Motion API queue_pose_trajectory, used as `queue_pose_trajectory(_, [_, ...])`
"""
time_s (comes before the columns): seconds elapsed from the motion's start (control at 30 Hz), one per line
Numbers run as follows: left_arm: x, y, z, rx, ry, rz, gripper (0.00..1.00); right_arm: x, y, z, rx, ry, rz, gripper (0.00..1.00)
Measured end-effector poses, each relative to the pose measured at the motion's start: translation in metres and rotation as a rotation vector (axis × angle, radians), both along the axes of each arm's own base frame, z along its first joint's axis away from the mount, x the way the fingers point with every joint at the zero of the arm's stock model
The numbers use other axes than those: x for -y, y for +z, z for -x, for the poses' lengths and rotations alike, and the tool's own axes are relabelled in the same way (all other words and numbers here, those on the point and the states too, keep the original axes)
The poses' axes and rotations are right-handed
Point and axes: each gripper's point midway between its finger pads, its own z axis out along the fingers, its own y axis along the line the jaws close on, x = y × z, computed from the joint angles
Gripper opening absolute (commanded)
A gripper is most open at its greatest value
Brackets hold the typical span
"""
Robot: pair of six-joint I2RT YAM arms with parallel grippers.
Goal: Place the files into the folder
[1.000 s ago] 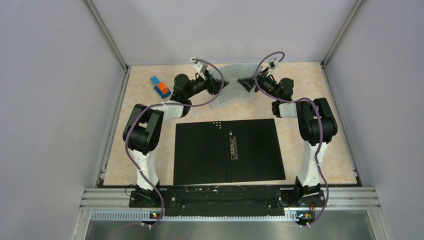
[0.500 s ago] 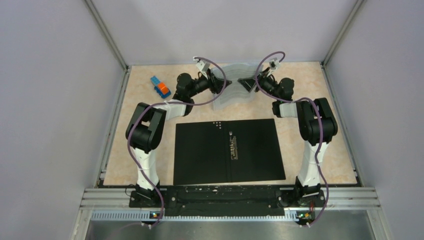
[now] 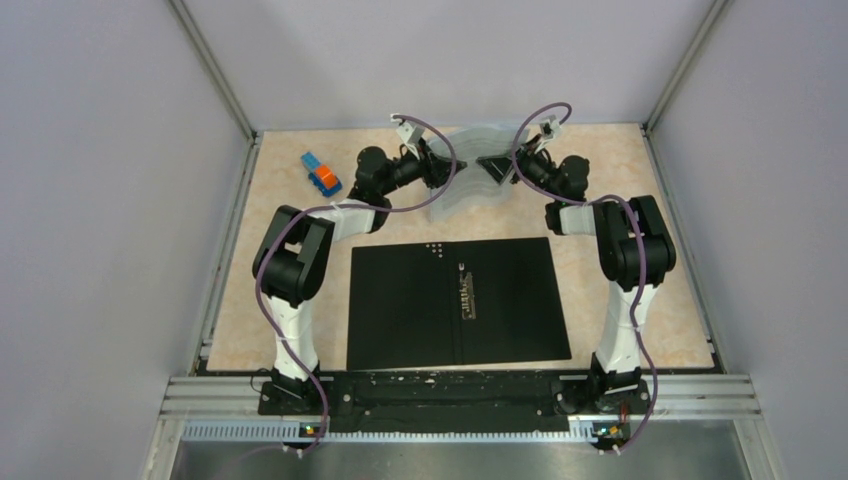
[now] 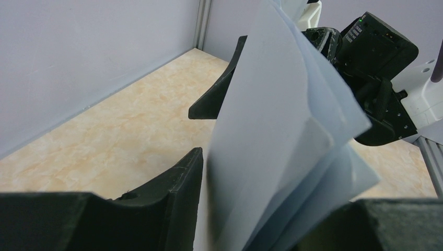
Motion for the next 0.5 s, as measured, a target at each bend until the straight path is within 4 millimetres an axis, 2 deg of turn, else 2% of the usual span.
queue_pose_trajectory(0.1, [0.000, -0.002, 0.000, -0.003, 0.000, -0.002, 0.44, 0.000, 0.000, 0.000, 0.000, 0.000, 0.000, 0.75])
queue_pose_trajectory(0.3, [-0.002, -0.009, 0.002, -0.015, 0.002, -0.010, 0.52, 0.003, -0.002, 0.000, -0.005, -0.006, 0.002, 0.76])
queue_pose_trajectory(0.5, [-0.002, -0.011, 0.002, -0.021, 0.002, -0.013, 0.52, 0.004, -0.006, 0.001, -0.017, -0.002, 0.005, 0.78])
